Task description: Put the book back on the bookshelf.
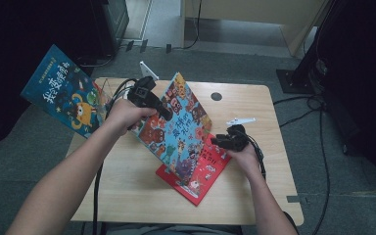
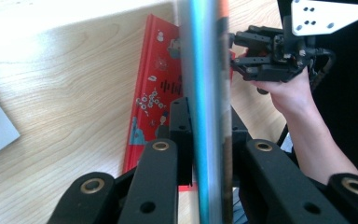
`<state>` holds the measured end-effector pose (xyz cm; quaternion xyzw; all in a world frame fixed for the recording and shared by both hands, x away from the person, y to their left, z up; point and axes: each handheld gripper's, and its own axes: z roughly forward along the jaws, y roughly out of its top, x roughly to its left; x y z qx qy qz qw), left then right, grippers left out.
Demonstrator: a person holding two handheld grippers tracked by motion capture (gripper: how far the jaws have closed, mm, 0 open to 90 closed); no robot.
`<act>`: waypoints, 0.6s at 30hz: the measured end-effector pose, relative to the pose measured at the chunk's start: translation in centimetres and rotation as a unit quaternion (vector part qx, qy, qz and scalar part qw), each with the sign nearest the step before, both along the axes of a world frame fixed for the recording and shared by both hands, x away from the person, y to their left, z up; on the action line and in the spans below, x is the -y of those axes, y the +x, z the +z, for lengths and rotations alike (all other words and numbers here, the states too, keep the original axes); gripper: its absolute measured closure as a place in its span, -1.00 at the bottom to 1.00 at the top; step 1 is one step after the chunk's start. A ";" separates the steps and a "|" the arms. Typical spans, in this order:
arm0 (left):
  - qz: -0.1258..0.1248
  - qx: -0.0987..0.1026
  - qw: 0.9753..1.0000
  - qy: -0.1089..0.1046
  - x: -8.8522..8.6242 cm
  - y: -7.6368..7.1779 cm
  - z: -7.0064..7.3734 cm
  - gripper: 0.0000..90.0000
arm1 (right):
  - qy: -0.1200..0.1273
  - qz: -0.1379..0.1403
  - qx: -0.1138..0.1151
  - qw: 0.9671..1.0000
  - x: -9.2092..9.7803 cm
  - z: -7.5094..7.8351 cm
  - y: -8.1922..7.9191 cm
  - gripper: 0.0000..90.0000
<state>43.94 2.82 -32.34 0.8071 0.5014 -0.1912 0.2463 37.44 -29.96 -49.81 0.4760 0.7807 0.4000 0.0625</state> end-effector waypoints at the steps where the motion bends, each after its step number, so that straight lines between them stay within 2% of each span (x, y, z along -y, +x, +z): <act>1: -0.003 0.002 1.000 0.003 0.0 -0.1 0.3 0.82 | -0.001 0.000 0.003 1.000 -0.1 0.0 0.0 0.29; 5: -0.019 0.015 1.000 0.019 0.1 -0.4 1.0 0.82 | -0.011 0.002 0.010 1.000 -0.3 0.0 0.2 0.22; 8: -0.017 0.019 1.000 0.017 -0.1 -0.7 1.1 0.82 | -0.009 0.004 0.005 1.000 -0.4 0.1 0.4 0.21; 12: -0.023 0.023 0.999 0.016 -0.7 -1.1 1.3 0.82 | -0.006 0.005 0.012 1.000 -0.4 -0.1 0.7 0.20; 18: -0.007 0.038 0.999 0.008 -2.8 -2.0 2.2 0.82 | -0.008 0.008 -0.001 1.000 -0.6 -0.4 1.3 0.20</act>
